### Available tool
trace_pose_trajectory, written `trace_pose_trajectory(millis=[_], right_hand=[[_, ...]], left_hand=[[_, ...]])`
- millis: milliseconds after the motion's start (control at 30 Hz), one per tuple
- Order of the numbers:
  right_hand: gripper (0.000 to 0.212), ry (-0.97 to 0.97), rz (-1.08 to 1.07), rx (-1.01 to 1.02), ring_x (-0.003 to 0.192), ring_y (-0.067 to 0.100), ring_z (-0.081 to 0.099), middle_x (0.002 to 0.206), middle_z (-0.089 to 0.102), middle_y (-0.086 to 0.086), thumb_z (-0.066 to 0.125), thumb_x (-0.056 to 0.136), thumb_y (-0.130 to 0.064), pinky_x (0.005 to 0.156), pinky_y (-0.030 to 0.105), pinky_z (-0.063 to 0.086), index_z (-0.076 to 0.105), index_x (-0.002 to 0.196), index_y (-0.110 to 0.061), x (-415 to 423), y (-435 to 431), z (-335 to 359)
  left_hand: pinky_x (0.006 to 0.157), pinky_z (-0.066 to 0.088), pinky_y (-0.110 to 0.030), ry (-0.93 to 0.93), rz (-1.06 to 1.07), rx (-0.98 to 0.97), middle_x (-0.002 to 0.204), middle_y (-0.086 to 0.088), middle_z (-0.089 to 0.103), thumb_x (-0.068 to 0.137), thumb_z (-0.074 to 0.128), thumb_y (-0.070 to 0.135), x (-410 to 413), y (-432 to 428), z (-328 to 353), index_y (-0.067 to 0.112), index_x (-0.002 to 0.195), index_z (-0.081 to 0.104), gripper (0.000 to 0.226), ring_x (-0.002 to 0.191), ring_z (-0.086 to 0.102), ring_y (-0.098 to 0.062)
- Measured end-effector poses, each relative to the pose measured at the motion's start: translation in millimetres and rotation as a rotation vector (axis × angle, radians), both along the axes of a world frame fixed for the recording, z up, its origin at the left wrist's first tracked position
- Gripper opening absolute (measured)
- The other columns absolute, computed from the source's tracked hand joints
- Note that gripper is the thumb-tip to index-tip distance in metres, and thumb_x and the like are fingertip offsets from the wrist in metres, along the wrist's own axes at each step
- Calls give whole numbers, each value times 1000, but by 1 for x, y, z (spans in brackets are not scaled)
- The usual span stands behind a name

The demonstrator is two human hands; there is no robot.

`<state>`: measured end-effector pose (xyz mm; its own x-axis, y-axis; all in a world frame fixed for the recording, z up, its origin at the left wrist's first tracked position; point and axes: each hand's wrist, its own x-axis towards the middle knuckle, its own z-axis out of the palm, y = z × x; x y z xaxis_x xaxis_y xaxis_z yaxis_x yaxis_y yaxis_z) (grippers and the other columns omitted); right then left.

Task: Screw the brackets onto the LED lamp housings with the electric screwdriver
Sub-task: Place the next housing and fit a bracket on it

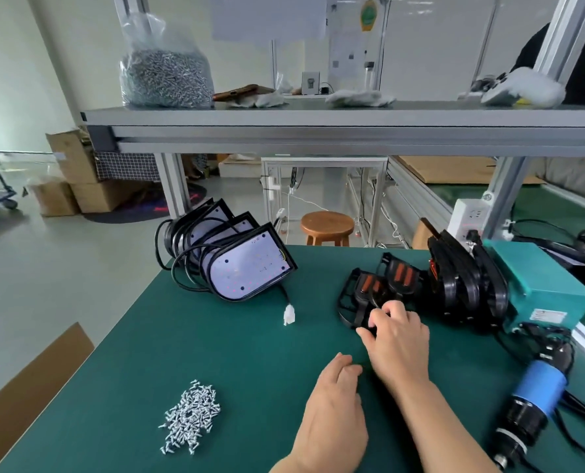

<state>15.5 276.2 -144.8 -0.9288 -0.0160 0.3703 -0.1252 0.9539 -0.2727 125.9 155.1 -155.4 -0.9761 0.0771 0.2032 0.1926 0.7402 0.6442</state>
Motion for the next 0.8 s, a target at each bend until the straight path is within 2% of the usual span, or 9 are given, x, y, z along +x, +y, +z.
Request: trace_pose_trajectory(millis=[100, 200, 267, 333, 433, 533, 600, 667, 800], right_hand=[[24, -17, -81, 38, 101, 25, 50, 119, 51, -6, 69, 91, -47, 80, 36, 33, 65, 98, -25, 17, 20, -3], [26, -34, -119, 60, 106, 29, 49, 125, 52, -2, 71, 91, -46, 82, 38, 36, 66, 98, -22, 31, 33, -6], [26, -79, -144, 59, 126, 37, 44, 137, 51, 3, 70, 92, -44, 95, 47, 40, 67, 100, -20, 37, 32, -7], [21, -64, -110, 13, 144, 42, 30, 145, 51, 10, 73, 91, -37, 108, 57, 32, 69, 96, -17, 43, 24, -3], [19, 98, 28, -113, 142, 43, 39, 133, 62, 14, 84, 81, -21, 107, 62, 30, 67, 80, -13, 48, 12, 3], [20, 209, 138, -186, 122, 32, 57, 113, 67, 5, 82, 81, -18, 105, 52, 34, 64, 77, -16, 49, 6, 9], [19, 257, 217, -288, 109, 21, 54, 108, 60, -3, 78, 85, -19, 95, 41, 38, 61, 78, -17, 49, 5, 12], [19, 296, 277, -382, 103, 13, 51, 107, 54, -8, 69, 91, -24, 88, 32, 40, 57, 79, -18, 49, 4, 15], [21, 403, 328, -590, 102, 3, 54, 104, 54, -4, 60, 92, -29, 84, 7, 37, 55, 78, -14, 52, 4, 24]], left_hand=[[102, 16, 4, 22, 56, 115, 150, 9, 42, 99, 51, 9, -4, -13, 8, 16, 131, 62, 35, 139, 41, -6], [100, 26, -2, 130, 219, 174, 131, 6, 58, 94, 63, 9, -23, -45, 26, 13, 112, 73, 20, 125, 55, -13], [99, 29, -11, 224, 343, 155, 125, 4, 61, 92, 68, 14, -44, -75, 44, 12, 109, 73, 18, 123, 53, -17], [105, 29, -21, 266, 468, 51, 132, 1, 56, 92, 69, 22, -67, -109, 61, 13, 117, 69, 27, 128, 46, -21], [118, 22, -37, 263, 628, -169, 149, -4, 41, 89, 71, 34, -100, -156, 83, 16, 129, 62, 45, 142, 29, -25], [124, 11, -42, 221, 694, -363, 159, -7, 28, 87, 70, 44, -125, -192, 96, 18, 137, 54, 59, 150, 16, -28], [125, 6, -44, 148, 722, -451, 162, -8, 23, 88, 66, 50, -137, -211, 98, 24, 145, 46, 66, 152, 11, -29], [124, 9, -46, 60, 729, -506, 158, -9, 31, 88, 63, 55, -147, -223, 96, 28, 148, 41, 69, 150, 19, -31], [113, 29, -46, -56, 740, -520, 136, -12, 51, 87, 61, 56, -157, -227, 89, 26, 137, 49, 59, 128, 46, -35]])
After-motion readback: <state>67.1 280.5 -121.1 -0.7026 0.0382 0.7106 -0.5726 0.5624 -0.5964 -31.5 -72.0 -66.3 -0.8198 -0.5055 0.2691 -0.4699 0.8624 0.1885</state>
